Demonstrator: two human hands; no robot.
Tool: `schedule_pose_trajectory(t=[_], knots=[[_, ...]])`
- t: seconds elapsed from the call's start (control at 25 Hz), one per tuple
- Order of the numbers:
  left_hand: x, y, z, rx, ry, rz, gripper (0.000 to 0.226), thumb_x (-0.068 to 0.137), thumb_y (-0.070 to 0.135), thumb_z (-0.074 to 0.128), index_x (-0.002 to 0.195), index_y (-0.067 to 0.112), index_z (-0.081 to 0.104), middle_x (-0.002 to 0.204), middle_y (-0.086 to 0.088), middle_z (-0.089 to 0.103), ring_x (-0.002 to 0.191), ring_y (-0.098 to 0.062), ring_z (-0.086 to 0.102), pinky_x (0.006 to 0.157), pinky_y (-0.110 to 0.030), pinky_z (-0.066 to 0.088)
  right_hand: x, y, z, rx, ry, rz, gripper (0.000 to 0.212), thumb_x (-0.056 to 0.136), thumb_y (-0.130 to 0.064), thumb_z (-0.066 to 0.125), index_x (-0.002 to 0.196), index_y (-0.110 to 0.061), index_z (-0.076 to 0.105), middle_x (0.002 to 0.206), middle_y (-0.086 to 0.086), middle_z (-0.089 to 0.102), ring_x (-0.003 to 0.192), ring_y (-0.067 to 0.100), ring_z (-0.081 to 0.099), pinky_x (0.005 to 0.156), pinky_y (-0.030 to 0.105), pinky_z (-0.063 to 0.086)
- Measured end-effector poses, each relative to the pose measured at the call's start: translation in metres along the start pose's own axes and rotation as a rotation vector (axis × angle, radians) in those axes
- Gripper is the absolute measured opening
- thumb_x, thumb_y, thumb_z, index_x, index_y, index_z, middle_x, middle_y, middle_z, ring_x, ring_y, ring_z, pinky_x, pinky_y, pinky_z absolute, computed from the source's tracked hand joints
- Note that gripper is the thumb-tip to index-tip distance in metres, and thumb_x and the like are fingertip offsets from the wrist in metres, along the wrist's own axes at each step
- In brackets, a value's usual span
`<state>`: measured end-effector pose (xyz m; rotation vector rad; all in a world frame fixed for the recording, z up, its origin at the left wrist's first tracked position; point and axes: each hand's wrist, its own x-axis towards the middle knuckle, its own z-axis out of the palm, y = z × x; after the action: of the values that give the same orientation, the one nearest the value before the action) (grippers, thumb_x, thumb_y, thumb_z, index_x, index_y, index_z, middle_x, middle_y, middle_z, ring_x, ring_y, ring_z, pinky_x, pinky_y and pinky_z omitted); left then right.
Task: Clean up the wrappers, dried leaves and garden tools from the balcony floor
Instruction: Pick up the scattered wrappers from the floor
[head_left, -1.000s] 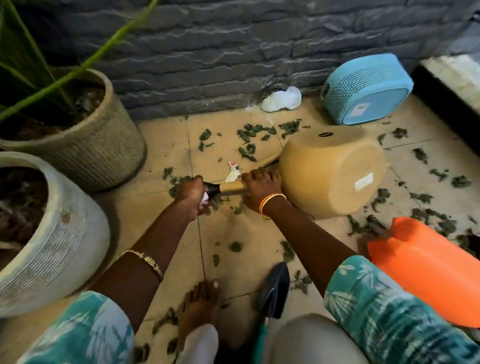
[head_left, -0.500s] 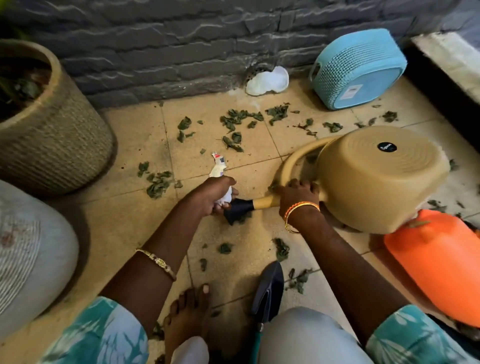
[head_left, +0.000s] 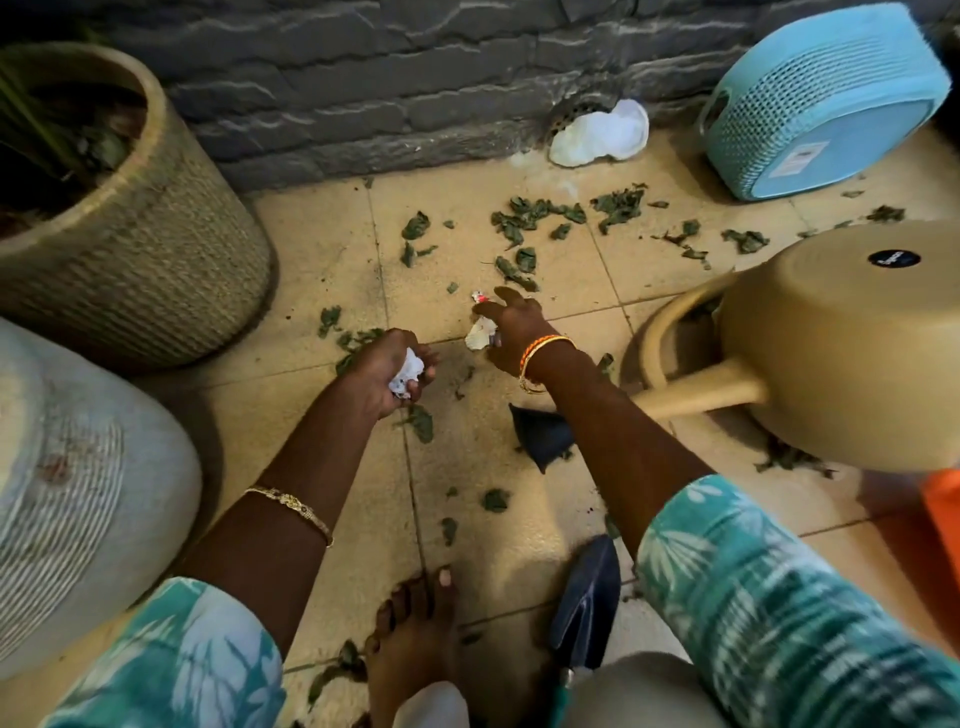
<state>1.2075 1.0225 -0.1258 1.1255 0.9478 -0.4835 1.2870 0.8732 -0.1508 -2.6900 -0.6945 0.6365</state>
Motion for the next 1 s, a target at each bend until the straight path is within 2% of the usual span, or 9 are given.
schedule_pose_trajectory(t=[0.12,0.28,0.4,0.52,0.64,0.72,0.84,0.92,1.0], knots=[[0.004,-0.005,-0.008,0.018,0.003,0.009,0.030,0.101,0.022,0.027,0.082,0.011,0.047,0.097,-0.005,0.054,0.044,-0.009,0.055,0.029,-0.009,0.028,0.010,0.004,0.027,-0.075,0.072,-0.035,0.047,0.088,-0.005,0.054,0.134,-0.015,0.049,0.149,0.015,0.029,0.130,0.037,0.032,0.106,0.044,0.036],[0.009,-0.005,-0.009,-0.032,-0.018,0.036,0.030,0.102,0.021,0.026,0.090,0.008,0.050,0.128,-0.012,0.050,0.084,-0.022,0.060,0.034,-0.013,0.031,0.005,0.011,0.036,-0.019,0.265,-0.116,0.032,0.087,0.004,0.050,0.115,-0.005,0.065,0.127,0.020,0.055,0.116,0.036,0.049,0.094,0.040,0.046],[0.009,-0.003,0.000,-0.070,-0.039,0.047,0.033,0.101,0.014,0.025,0.123,0.005,0.048,0.142,-0.015,0.043,0.125,-0.033,0.050,0.049,-0.015,0.037,0.001,0.013,0.023,0.272,0.413,-0.002,0.021,0.089,-0.003,0.053,0.103,-0.001,0.068,0.102,0.024,0.066,0.095,0.036,0.062,0.080,0.035,0.048],[0.000,-0.002,0.014,-0.130,-0.070,0.084,0.025,0.099,0.008,0.026,0.116,0.008,0.044,0.119,-0.015,0.053,0.100,-0.031,0.059,0.034,-0.013,0.033,-0.013,0.008,-0.008,0.860,0.405,0.287,0.015,0.087,-0.011,0.063,0.100,-0.004,0.065,0.102,0.024,0.067,0.094,0.035,0.064,0.079,0.038,0.053],[-0.014,0.003,0.037,-0.184,-0.176,0.090,0.026,0.096,0.006,0.028,0.116,0.008,0.044,0.102,-0.014,0.058,0.087,-0.027,0.060,0.034,-0.012,0.034,-0.032,0.014,-0.042,1.294,0.337,0.411,0.022,0.083,-0.003,0.067,0.077,-0.013,0.048,0.076,0.017,0.062,0.064,0.026,0.061,0.048,0.027,0.055],[-0.025,0.006,0.056,-0.158,-0.277,0.078,0.030,0.097,0.009,0.030,0.117,0.006,0.051,0.112,-0.015,0.060,0.092,-0.027,0.062,0.033,-0.013,0.036,-0.049,0.015,-0.056,1.304,0.362,0.409,0.026,0.081,0.002,0.068,0.071,-0.012,0.047,0.065,0.011,0.056,0.055,0.016,0.055,0.043,0.022,0.053],[-0.042,0.005,0.086,-0.119,-0.417,0.061,0.028,0.097,0.013,0.034,0.107,0.006,0.058,0.110,-0.011,0.064,0.093,-0.024,0.066,0.034,-0.012,0.036,-0.064,0.023,-0.059,1.217,0.452,0.400,0.025,0.079,0.007,0.065,0.067,-0.012,0.054,0.071,0.013,0.062,0.061,0.020,0.060,0.057,0.031,0.059],[-0.047,0.005,0.103,-0.099,-0.448,0.073,0.026,0.099,0.018,0.035,0.097,0.010,0.059,0.093,-0.008,0.069,0.079,-0.021,0.070,0.034,-0.011,0.034,-0.071,0.029,-0.056,1.054,0.543,0.384,0.025,0.077,0.002,0.066,0.065,-0.019,0.058,0.070,0.005,0.064,0.068,0.024,0.064,0.069,0.042,0.059],[-0.044,0.003,0.117,-0.087,-0.430,0.088,0.029,0.101,0.025,0.035,0.083,0.013,0.055,0.065,-0.002,0.067,0.051,-0.012,0.064,0.036,-0.009,0.034,-0.082,0.031,-0.054,0.897,0.616,0.314,0.018,0.077,-0.003,0.063,0.068,-0.019,0.062,0.068,-0.003,0.063,0.071,0.021,0.065,0.069,0.035,0.057]])
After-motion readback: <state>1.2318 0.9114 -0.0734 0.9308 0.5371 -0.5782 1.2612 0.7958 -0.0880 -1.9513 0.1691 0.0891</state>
